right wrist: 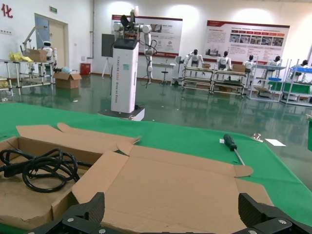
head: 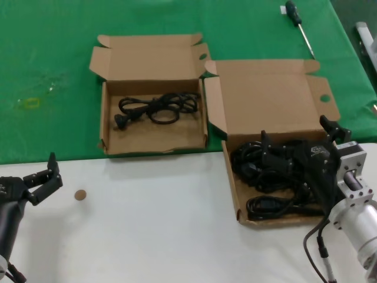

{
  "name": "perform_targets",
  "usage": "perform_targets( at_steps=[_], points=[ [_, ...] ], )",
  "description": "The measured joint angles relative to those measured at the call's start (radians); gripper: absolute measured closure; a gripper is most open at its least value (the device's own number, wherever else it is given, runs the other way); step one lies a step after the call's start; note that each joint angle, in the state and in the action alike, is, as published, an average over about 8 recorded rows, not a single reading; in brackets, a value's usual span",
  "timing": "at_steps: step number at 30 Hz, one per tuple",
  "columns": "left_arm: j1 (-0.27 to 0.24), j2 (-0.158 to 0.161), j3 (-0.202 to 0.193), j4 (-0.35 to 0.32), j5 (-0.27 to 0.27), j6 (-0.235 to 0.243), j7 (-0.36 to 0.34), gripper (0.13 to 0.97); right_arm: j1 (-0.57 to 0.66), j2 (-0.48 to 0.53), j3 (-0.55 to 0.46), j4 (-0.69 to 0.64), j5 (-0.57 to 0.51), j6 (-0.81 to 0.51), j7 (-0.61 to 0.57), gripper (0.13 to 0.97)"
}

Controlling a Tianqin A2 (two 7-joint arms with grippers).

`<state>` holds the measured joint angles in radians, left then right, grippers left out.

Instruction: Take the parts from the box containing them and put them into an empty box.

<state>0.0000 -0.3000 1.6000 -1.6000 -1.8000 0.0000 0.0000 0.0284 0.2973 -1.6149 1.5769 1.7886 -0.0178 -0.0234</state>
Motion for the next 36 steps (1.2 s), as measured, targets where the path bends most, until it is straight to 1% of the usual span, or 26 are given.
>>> perform_targets(
  at_steps=[36],
  points=[
    [0.0, 0.0, 0.0, 0.0, 0.0, 0.0, 0.0, 0.132, 0.0, 0.0, 0.0, 0.0, 0.0, 0.0, 0.0, 0.129]
  ],
)
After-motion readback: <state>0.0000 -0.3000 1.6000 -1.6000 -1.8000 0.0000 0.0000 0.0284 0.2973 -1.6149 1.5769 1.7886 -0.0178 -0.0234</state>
